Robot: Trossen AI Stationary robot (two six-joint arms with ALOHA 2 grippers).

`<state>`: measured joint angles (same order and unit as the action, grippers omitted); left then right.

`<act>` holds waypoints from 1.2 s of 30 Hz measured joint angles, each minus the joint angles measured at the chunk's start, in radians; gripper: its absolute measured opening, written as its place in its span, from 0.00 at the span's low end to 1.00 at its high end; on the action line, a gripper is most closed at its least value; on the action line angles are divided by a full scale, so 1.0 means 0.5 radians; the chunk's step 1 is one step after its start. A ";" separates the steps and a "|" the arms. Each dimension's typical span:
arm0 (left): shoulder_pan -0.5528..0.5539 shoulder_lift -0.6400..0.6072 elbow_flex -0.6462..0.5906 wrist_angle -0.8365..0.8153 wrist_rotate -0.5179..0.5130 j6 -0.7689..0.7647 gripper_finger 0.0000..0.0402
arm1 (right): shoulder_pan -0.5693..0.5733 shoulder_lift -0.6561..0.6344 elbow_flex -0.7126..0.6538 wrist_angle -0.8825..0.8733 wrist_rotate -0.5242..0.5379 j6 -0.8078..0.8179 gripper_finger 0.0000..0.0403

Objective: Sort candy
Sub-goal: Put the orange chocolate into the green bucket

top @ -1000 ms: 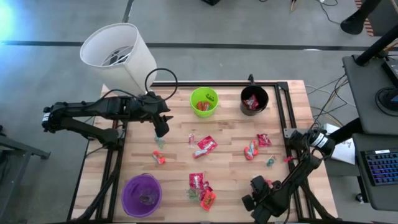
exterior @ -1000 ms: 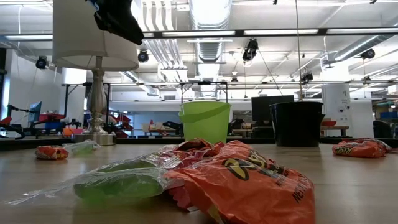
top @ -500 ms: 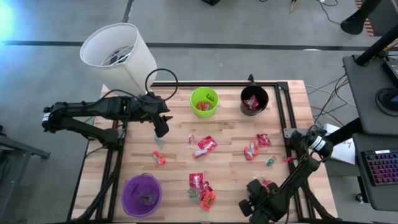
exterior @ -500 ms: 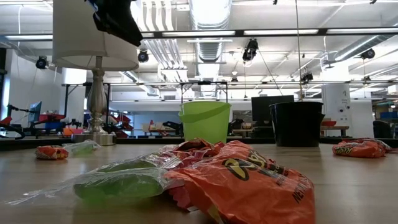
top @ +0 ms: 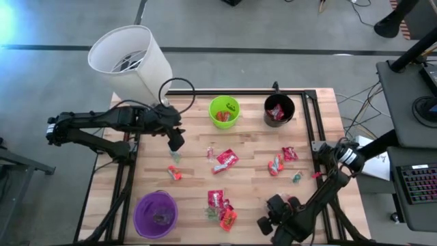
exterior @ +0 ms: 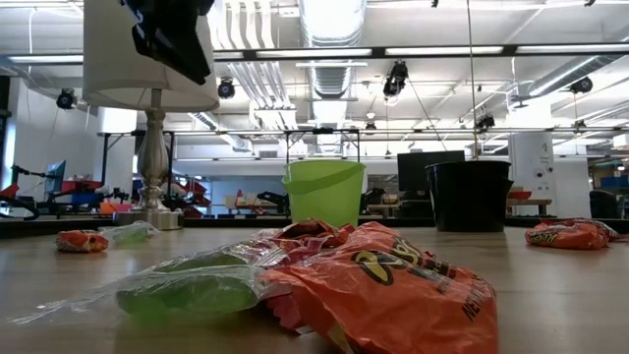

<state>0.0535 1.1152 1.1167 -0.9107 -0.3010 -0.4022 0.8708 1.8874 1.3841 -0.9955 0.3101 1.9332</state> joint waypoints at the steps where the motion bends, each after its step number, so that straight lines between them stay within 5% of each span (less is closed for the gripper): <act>1: 0.000 0.000 0.000 -0.023 0.003 -0.006 0.34 | -0.024 0.000 0.001 0.001 0.018 -0.042 0.04; 15: -0.001 0.000 0.000 -0.069 0.163 0.026 0.34 | -0.535 -0.084 0.002 0.008 0.059 -0.899 0.04; 32: -0.001 -0.001 0.000 -0.067 0.138 0.219 0.34 | -1.339 -0.364 0.002 0.040 0.060 -1.816 0.04; 36: -0.001 -0.001 0.000 -0.066 -0.030 0.293 0.34 | -1.482 -0.401 0.002 0.120 0.008 -1.952 0.04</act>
<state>0.0532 1.1149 1.1167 -0.9439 -0.3160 -0.2558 0.1298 1.6871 1.3853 -0.9354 0.3139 0.9573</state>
